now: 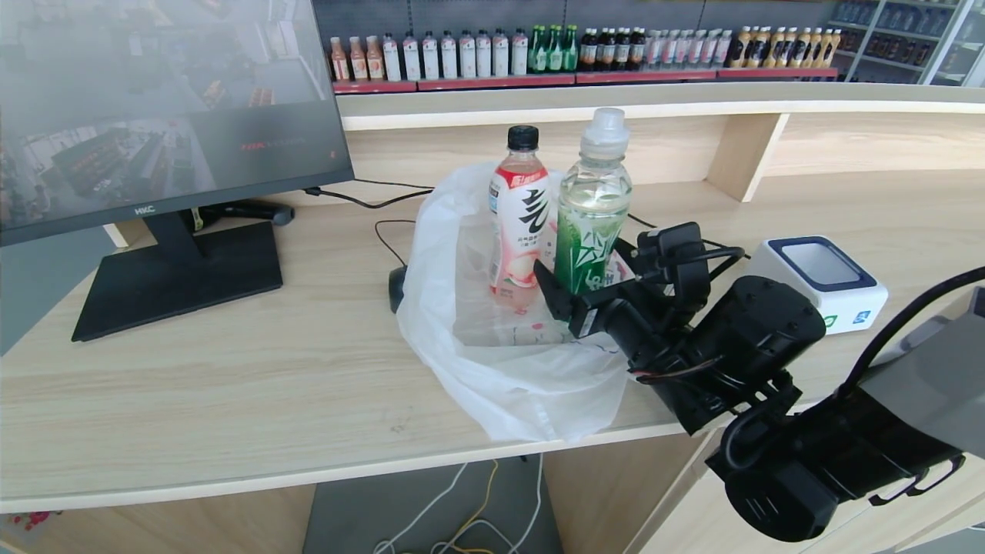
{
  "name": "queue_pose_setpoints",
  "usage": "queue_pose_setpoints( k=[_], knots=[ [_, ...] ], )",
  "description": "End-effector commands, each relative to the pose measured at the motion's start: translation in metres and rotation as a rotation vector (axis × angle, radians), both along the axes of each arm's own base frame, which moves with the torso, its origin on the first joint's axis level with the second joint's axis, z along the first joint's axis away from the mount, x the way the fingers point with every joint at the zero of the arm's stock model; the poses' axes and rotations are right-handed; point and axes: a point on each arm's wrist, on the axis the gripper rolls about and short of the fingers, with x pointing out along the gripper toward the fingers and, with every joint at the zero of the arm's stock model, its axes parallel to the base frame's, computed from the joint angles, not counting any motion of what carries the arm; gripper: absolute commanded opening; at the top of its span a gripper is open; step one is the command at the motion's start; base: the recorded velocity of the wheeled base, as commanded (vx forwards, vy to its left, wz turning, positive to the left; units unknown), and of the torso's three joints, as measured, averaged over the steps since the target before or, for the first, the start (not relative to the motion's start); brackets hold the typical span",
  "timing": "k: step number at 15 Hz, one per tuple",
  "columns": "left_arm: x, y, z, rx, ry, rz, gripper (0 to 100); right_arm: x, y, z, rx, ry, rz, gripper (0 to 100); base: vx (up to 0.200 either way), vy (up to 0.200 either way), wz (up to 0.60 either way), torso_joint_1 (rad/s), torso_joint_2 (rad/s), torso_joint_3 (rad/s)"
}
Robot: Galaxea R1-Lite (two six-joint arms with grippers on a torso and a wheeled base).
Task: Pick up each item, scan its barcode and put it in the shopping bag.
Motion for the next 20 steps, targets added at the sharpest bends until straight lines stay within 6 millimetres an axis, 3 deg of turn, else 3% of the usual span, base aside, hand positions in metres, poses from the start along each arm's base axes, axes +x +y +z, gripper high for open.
queue_pose_setpoints(
  k=[1, 3, 6, 9, 10, 13, 16, 18, 20],
  knots=[
    [0.0, 0.0, 0.0, 0.0, 0.0, 0.0, 100, -0.003, -0.002, 0.005, 0.007, -0.009, 0.001, 100, 0.0, 0.0, 0.0, 0.0, 0.0, 0.0],
    [0.0, 0.0, 0.0, 0.0, 0.0, 0.0, 100, -0.011, -0.008, 0.009, 0.006, -0.011, 0.0, 100, 0.0, 0.0, 0.0, 0.0, 0.0, 0.0],
    [0.0, 0.0, 0.0, 0.0, 0.0, 0.0, 100, -0.036, -0.026, 0.033, 0.035, -0.049, 0.0, 100, 0.0, 0.0, 0.0, 0.0, 0.0, 0.0],
    [0.0, 0.0, 0.0, 0.0, 0.0, 0.0, 100, -0.09, -0.067, 0.046, 0.039, -0.06, -0.005, 100, 0.0, 0.0, 0.0, 0.0, 0.0, 0.0],
    [0.0, 0.0, 0.0, 0.0, 0.0, 0.002, 100, -0.101, -0.077, 0.045, 0.034, -0.054, -0.01, 100, 0.0, 0.0, 0.0, 0.0, 0.0, 0.0],
    [0.0, 0.0, 0.0, 0.0, 0.0, 0.0, 100, -0.169, -0.133, 0.017, -0.005, 0.002, -0.054, 100, 0.0, 0.0, 0.0, 0.0, 0.0, 0.0],
    [0.0, 0.0, 0.0, 0.0, 0.0, 0.0, 100, -0.191, -0.155, 0.027, 0.066, -0.077, -0.113, 100, 0.0, 0.0, 0.0, 0.0, 0.0, 0.0],
    [0.0, 0.0, 0.0, 0.0, 0.0, 0.002, 100, -0.206, -0.164, 0.017, 0.037, 0.027, -0.103, 100, 0.0, 0.0, 0.0, 0.0, 0.0, 0.0],
    [0.0, 0.0, 0.0, 0.0, 0.0, 0.0, 100, -0.237, -0.181, -0.004, -0.099, 0.134, -0.099, 100, 0.0, 0.0, 0.0, 0.0, 0.0, 0.0]
  ],
)
